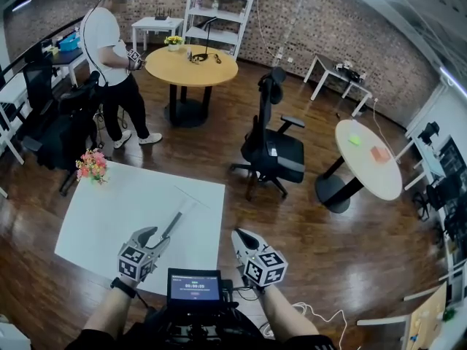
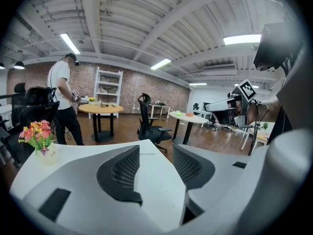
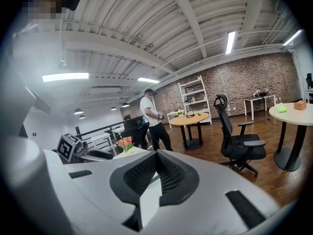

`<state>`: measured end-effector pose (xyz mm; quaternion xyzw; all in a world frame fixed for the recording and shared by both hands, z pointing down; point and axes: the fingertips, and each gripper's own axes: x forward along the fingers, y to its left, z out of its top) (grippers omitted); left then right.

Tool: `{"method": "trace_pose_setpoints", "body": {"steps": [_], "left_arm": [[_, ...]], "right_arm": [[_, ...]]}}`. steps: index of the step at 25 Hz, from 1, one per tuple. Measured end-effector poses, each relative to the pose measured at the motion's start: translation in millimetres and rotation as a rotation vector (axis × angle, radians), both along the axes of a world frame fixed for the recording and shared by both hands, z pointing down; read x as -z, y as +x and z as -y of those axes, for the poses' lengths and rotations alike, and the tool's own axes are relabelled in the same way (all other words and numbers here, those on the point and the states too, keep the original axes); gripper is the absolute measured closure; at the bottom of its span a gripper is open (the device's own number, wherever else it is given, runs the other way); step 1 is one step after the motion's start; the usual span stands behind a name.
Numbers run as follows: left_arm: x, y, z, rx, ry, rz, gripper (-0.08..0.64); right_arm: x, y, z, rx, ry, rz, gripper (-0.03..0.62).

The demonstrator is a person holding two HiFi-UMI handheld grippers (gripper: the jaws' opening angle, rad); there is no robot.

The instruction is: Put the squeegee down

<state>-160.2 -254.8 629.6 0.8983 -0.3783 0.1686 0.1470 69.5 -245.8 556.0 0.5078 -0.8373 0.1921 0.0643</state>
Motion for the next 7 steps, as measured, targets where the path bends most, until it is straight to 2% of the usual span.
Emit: {"method": "trace_pose_setpoints", "body": {"steps": [7], "left_arm": [[-2.4, 3.8, -4.5, -0.001, -0.001, 0.004, 0.337]], "right_arm": [[-0.5, 0.6, -3.0, 0.005, -0.003, 0.006, 0.574]]}}
